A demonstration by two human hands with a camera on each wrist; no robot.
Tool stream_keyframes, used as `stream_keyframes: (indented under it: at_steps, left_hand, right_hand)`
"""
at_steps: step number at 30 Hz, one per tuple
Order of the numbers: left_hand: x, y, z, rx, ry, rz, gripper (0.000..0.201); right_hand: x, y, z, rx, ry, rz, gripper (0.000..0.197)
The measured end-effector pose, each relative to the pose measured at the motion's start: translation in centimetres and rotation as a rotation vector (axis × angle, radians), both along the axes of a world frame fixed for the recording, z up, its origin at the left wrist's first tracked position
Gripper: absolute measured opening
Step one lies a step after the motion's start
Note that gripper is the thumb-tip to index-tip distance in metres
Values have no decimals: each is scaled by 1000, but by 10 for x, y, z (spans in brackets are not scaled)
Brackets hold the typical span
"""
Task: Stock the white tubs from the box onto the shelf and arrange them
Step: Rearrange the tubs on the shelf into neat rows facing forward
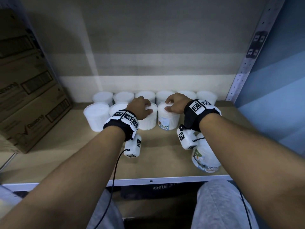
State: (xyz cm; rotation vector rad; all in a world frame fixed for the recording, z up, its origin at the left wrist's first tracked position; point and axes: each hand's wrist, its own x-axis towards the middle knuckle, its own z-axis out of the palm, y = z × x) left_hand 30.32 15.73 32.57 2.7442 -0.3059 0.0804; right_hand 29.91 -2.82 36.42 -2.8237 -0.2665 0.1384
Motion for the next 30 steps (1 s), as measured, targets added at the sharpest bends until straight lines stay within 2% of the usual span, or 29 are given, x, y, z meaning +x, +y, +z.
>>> stream_keyframes:
  at_steps: [4,9,19,24,30]
  left_hand:
    - [-1,0,-1,-12,-9,-3,42]
    - [-1,0,-1,-12,-9,0,42]
    - [-1,0,-3,-6,-5,10,42]
    - [-2,0,-3,1,-11,9,42]
    - [-2,0,-3,14,-13,0,42]
  right_hand:
    - [-1,3,-4,-95,3,-36,53]
    - [-2,4,-1,-103,15,-36,55]
    - [-5,1,7,-67,92,48,48]
    - [-1,6,8,-43,27,-40,38]
    - [1,9,1,-148,31,-94,57]
